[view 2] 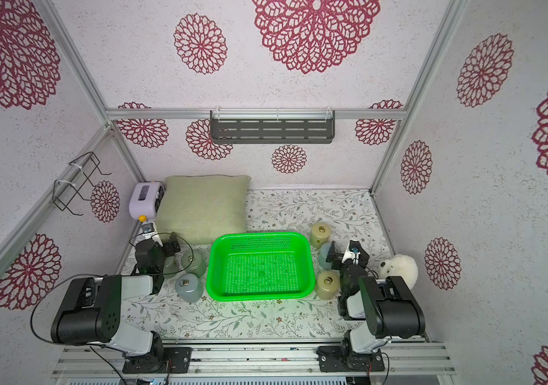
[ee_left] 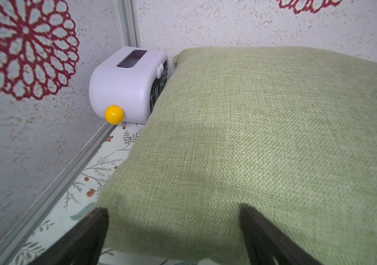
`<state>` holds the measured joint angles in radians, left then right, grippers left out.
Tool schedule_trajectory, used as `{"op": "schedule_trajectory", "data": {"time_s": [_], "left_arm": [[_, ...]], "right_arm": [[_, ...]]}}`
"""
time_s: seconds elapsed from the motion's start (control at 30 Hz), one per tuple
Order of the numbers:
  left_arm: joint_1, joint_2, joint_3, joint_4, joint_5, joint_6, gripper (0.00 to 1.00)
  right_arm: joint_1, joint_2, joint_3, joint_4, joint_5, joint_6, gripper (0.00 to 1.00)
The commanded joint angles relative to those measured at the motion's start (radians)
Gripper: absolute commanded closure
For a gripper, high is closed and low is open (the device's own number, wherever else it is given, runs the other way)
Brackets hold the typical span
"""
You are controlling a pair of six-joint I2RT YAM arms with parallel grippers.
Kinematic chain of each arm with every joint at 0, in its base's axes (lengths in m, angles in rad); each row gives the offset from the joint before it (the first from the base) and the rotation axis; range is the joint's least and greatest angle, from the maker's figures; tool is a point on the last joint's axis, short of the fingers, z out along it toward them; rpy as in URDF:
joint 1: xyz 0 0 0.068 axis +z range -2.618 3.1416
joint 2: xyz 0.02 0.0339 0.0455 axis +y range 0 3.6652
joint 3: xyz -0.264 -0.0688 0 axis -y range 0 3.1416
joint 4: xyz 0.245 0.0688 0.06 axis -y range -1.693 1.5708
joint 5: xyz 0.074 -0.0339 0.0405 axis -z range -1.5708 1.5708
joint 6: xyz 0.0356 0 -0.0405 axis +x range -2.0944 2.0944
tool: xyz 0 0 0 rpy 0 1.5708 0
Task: Take the tea canister out of the basket
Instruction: Reset both arms
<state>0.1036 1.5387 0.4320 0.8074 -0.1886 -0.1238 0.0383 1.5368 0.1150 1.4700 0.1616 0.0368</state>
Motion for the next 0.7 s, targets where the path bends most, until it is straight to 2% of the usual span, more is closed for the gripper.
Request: {"op": "schedule_trajectory", "data": {"time_s": [0.0,0.67], "left_arm": [[0.009,0.008,-0.007,0.052,0.023,0.01,0.03],[0.011,0.01,-0.008,0.054,0.019,0.007,0.03]], "right_arm": [[-0.001,0.001,0.001,0.049,0.019,0.008,0.01],[-0.001,0.0,-0.002,0.056,0.016,0.009,0.01]]}}
